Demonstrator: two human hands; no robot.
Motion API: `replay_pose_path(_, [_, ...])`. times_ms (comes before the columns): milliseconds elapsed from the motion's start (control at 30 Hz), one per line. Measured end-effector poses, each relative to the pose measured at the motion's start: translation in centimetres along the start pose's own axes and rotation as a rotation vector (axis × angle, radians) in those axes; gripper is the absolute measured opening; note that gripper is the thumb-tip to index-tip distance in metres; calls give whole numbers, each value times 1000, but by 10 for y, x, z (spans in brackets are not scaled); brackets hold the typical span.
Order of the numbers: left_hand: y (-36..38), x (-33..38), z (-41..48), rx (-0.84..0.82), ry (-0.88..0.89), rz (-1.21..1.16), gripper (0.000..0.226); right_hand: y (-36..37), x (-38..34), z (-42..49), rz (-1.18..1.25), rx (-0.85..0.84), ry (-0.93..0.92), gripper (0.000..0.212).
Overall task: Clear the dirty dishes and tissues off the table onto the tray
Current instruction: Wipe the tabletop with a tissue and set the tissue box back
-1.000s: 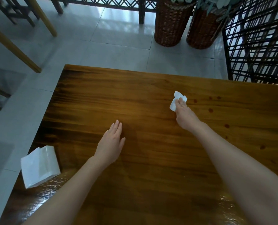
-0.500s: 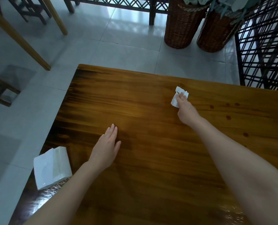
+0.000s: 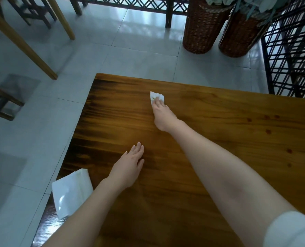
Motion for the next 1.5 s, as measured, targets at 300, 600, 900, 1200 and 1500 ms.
replay_pose_path(300, [3,-13,4,-20,50,-16,52,3,-6,7,-75,133,-85,75])
replay_pose_path(600, [2,-13,4,-18,50,0,53,-23,67,-9,-150,231,191,74])
replay_pose_path(900, [-2,-9,3,-18,35,6,53,-39,134,-42,-44,236,283,74])
replay_pose_path(1200, [-2,-8,2,-22,33,12,53,-36,129,-23,124,204,237,81])
replay_pose_path(1500, [-1,-9,1,8,53,20,54,-5,6,20,220,128,-87,83])
Point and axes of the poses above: each hand's wrist, its own z-axis towards the middle knuckle, its own y-axis out of the palm, x = y × z, the point moved 1 cm from there along z, towards the middle knuckle, and after that the axes turned 2 degrees about -x, right-handed, at the moved point
